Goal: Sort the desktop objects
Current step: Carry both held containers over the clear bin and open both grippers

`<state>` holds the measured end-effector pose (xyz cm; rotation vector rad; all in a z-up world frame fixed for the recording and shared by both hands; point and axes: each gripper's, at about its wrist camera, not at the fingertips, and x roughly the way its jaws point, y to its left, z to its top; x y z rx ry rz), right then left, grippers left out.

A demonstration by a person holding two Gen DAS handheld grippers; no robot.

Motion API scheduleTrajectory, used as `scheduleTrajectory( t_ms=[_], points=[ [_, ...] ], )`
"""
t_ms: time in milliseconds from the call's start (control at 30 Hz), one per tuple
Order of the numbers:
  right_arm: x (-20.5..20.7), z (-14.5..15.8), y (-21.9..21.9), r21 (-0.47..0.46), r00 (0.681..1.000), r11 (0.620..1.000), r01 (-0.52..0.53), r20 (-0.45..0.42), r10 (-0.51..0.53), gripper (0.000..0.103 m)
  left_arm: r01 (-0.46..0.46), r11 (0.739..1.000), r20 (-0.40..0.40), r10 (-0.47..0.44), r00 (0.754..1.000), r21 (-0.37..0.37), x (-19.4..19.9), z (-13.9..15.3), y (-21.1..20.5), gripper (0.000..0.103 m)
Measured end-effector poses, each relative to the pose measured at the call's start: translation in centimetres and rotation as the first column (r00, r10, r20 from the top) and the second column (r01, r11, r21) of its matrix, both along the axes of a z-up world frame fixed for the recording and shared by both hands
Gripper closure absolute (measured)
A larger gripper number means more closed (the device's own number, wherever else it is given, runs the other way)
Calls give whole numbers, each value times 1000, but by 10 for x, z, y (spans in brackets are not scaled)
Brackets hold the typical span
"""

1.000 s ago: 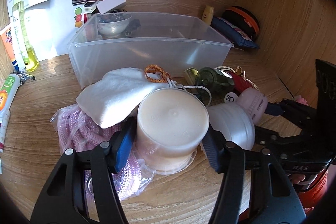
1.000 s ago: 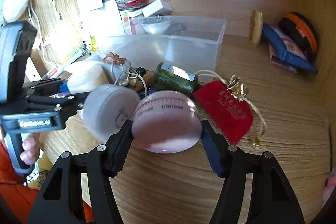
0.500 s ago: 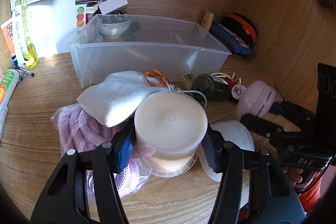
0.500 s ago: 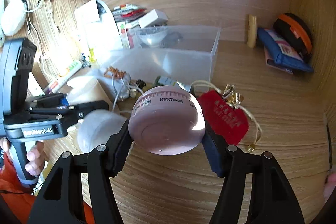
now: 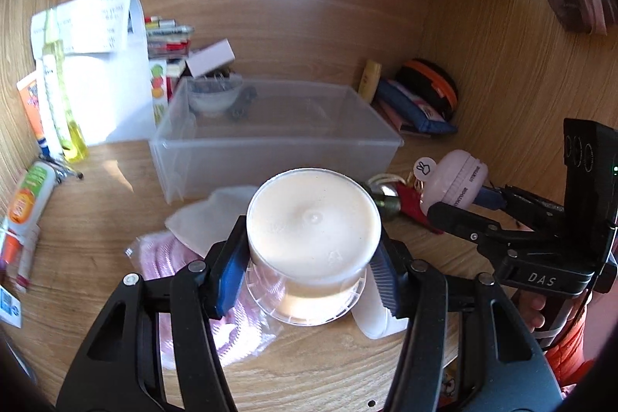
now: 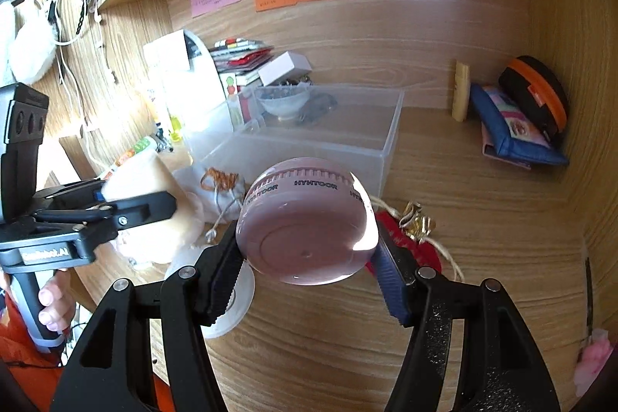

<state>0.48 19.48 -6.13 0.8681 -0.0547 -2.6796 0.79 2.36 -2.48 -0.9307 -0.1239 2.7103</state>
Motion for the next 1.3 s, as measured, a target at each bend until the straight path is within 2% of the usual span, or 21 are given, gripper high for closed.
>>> scheduleTrajectory(
  t_ms=[300, 500, 833, 1300],
  points=[
    [-9, 23, 5, -16, 999, 1000, 4, -47, -4, 43, -17, 1000, -14, 17, 1000, 16, -19, 16, -18, 46],
    [-22, 32, 4, -9, 998, 1000, -10, -60, 9, 43, 21, 998, 4, -21, 1000, 53, -36, 25, -25, 46],
    [-49, 35, 3, -22, 999, 1000, -18, -48, 17, 43, -30, 999, 39, 30, 999, 22, -77, 34, -55, 46],
    [-102, 56, -1, 3, 997, 999, -33, -63, 34, 43, -74, 997, -19, 74, 997, -2, -125, 57, -62, 46]
  ],
)
